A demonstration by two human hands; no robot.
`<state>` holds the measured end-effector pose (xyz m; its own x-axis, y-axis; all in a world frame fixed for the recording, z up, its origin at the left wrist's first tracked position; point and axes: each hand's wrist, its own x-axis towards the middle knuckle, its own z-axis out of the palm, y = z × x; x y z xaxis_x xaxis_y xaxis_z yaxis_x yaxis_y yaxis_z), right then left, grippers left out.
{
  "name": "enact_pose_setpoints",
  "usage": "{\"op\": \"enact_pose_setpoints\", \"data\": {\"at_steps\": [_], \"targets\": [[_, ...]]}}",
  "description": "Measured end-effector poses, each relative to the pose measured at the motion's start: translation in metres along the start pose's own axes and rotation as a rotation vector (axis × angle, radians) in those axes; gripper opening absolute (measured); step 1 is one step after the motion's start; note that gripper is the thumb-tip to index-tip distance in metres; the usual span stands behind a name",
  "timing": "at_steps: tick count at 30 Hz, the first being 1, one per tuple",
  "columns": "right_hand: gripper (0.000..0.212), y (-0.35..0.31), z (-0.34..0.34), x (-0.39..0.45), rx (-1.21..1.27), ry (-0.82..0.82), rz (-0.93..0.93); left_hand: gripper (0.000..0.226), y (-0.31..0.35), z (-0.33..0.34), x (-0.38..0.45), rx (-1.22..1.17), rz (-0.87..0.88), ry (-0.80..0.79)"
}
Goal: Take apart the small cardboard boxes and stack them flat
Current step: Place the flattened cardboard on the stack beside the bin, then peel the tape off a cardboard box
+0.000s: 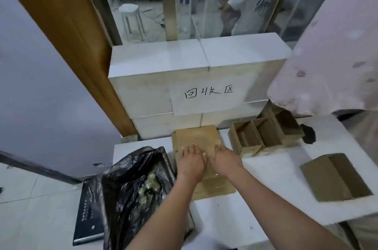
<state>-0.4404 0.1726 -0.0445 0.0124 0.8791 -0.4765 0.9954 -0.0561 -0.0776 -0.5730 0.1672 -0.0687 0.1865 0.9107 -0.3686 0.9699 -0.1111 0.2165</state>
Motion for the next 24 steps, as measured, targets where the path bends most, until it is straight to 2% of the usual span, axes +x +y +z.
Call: {"op": "enact_pose_setpoints", "data": {"at_steps": [5, 10, 18, 22, 24], "targets": [[0.054, 0.010, -0.002, -0.057, -0.055, 0.056, 0.049, 0.061, 0.014, -0.006, -0.047, -0.004, 0.059, -0.056], [0.050, 0.019, 0.004, -0.103, -0.124, 0.057, 0.087, 0.057, 0.035, -0.013, -0.083, 0.062, 0.083, -0.022], [0.051, 0.048, -0.002, -0.156, 0.006, 0.096, 0.138, 0.049, 0.065, -0.024, -0.126, 0.119, 0.109, 0.011], [0.052, 0.081, 0.000, -0.192, 0.024, 0.135, 0.162, 0.043, 0.098, -0.009, -0.149, 0.161, 0.163, -0.012], [0.051, 0.103, 0.010, -0.216, 0.051, 0.132, 0.183, 0.047, 0.120, 0.002, -0.164, 0.184, 0.199, -0.036]]}}
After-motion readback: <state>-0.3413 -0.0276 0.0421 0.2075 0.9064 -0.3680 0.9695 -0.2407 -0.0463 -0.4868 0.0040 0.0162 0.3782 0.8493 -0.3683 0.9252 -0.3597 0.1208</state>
